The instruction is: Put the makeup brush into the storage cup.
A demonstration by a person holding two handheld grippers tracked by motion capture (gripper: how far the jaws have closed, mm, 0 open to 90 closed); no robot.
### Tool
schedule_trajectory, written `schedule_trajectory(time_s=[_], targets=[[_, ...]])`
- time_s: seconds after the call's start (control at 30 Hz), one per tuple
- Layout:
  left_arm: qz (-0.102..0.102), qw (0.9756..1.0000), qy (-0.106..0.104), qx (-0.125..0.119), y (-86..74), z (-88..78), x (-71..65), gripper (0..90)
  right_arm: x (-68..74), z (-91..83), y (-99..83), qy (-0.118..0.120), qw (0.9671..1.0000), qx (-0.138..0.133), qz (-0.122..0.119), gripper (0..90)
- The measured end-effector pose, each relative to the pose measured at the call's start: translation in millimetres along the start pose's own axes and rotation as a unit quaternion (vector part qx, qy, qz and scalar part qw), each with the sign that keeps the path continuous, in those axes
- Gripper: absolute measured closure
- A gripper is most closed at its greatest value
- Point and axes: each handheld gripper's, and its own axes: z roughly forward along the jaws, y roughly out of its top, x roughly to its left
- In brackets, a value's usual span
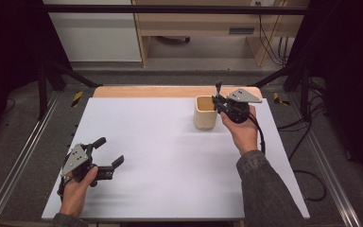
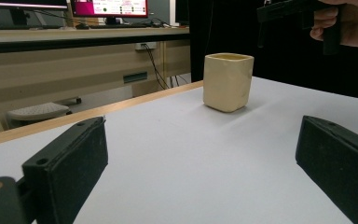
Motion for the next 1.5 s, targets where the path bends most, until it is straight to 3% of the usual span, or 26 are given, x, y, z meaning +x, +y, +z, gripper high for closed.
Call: schedule_trajectory(time_s=[0.63,1.5], targets=[[0.000,1.0000,-0.003,0.000,0.5,0.6,-0.5,2.0,-0.2,20.2,-4.8,-0.016,0.9997,-0.015,0.003,79.0],[0.003,1.0000,-0.007,-0.001,1.7,0.7,-1.0,2.0,2.5,35.7,-18.8,-0.020,0.9998,0.004,0.007,79.0]])
